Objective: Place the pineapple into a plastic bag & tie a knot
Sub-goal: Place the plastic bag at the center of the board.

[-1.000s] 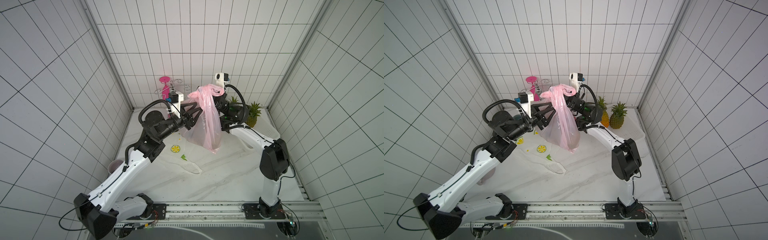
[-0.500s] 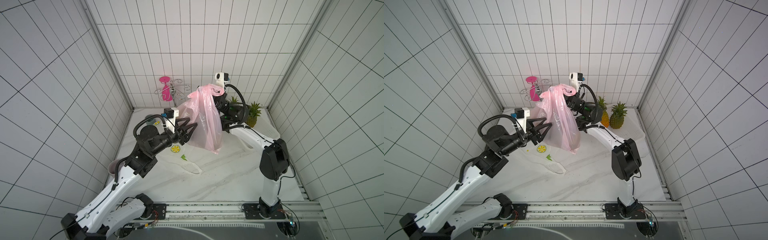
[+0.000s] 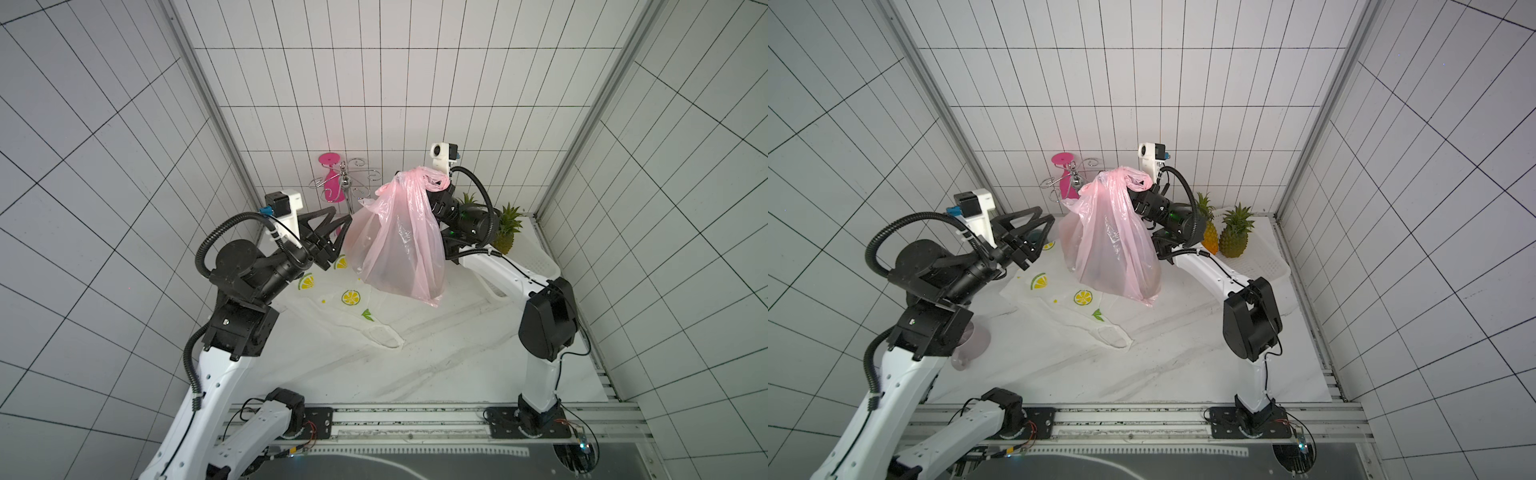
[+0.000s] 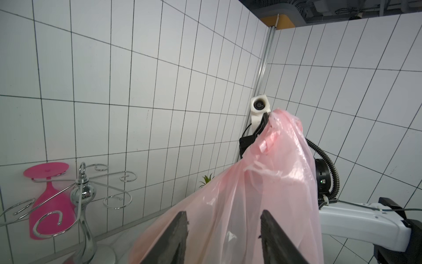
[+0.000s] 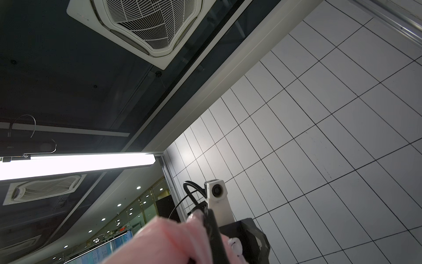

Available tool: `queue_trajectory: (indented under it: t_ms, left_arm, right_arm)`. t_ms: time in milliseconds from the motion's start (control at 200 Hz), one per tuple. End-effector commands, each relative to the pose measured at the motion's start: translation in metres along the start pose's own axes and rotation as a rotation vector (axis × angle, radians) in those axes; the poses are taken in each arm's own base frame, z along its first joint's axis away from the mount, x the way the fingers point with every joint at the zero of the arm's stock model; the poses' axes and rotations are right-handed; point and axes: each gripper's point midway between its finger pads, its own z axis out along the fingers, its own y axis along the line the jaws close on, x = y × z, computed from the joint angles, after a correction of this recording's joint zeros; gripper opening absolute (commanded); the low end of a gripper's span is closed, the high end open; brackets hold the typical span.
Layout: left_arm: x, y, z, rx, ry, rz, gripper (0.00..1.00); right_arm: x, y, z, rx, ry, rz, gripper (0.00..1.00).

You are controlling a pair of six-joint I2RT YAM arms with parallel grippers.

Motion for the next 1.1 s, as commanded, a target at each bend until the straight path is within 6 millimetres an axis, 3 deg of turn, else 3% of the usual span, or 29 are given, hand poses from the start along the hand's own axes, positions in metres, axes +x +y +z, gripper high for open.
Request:
queue_trajectory:
  t_ms: [0, 105, 560, 830, 1094]
  left_arm:
    - [-0.013, -0.012, 0.013, 0.102, -0.019, -0.020, 0.53]
    - [-0.016, -0.016, 0.021, 0.139, -0.026, -0.013, 0.53]
    - [0.002, -0.041, 0.058, 0.192, 0.035, 0.059, 0.58]
    - [0.005, -0.024, 0.072, 0.105, 0.058, 0.092, 0.57]
    - [0.002, -0.026, 0.073, 0.112, 0.053, 0.100, 0.49]
  right_arm:
    - [-0.005, 0.131, 0.011, -0.369, -0.001, -0.246, 0.00]
    - [-0.004, 0.130, 0.011, -0.369, 0.005, -0.242, 0.00]
    - [0.002, 0.126, 0.012, -0.360, 0.016, -0.230, 0.00]
    - [0.006, 0.130, 0.014, -0.367, 0.031, -0.234, 0.00]
    - [0.010, 0.134, 0.016, -0.374, 0.051, -0.238, 0.00]
